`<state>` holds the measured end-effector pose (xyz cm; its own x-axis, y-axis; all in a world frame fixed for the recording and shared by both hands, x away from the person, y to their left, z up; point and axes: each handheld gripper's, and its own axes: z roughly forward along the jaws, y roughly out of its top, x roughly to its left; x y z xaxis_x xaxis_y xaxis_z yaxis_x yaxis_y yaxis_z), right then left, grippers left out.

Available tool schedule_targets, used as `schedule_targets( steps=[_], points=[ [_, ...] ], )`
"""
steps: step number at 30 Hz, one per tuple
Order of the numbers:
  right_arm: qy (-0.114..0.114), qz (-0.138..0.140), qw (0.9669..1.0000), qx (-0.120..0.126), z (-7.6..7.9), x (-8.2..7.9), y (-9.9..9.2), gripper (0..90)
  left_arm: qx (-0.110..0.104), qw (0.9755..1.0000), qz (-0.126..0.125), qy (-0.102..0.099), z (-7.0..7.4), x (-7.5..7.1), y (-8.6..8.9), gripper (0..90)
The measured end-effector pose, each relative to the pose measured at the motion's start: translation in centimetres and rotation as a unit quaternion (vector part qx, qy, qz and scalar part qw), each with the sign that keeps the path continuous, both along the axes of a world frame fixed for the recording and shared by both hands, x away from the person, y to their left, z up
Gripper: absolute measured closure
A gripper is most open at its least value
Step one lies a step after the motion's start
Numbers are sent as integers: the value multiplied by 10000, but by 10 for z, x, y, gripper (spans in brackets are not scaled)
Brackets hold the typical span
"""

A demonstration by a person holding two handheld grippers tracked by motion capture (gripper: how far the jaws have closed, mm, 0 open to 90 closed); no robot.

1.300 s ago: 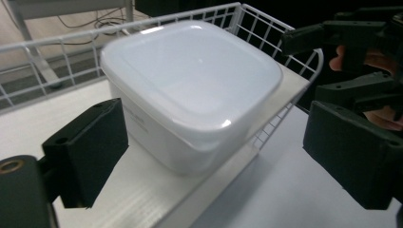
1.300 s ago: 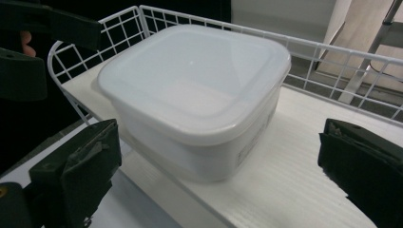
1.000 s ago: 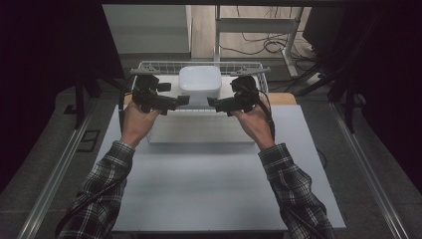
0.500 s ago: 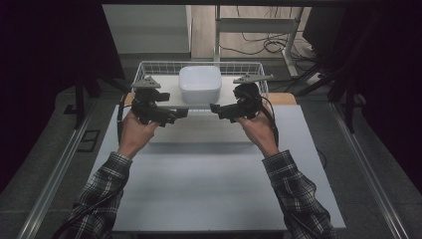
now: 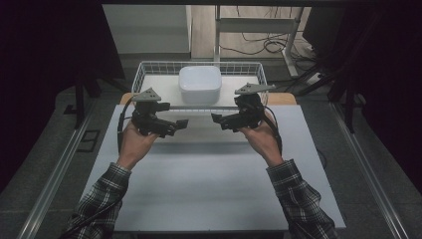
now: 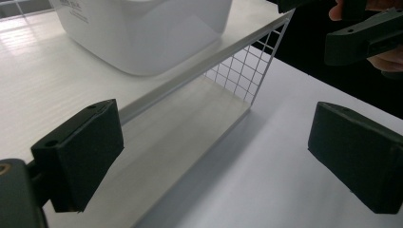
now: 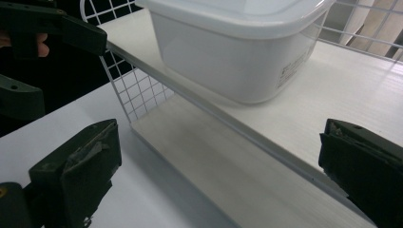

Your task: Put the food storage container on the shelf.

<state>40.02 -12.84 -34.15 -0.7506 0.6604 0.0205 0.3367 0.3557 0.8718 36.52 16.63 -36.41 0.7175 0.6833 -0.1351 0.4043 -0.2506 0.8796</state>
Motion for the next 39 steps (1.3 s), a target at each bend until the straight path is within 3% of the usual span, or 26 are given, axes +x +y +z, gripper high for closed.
schedule_targets(
  steps=[16,27,37,39],
  points=[
    [-50,166,9998,-11,-18,-21,-6,1,7,9999,-114,124,-23,-19,-1,39],
    [-32,203,9998,-51,-36,-35,-12,1,2,9999,-68,93,-42,-35,2,40],
    [9,186,9997,-156,-60,-46,-17,1,-93,9997,-71,216,-74,-51,1,44],
    [36,208,9997,-130,-67,-48,-18,1,-189,9994,-57,281,-85,-54,2,46]
  ],
)
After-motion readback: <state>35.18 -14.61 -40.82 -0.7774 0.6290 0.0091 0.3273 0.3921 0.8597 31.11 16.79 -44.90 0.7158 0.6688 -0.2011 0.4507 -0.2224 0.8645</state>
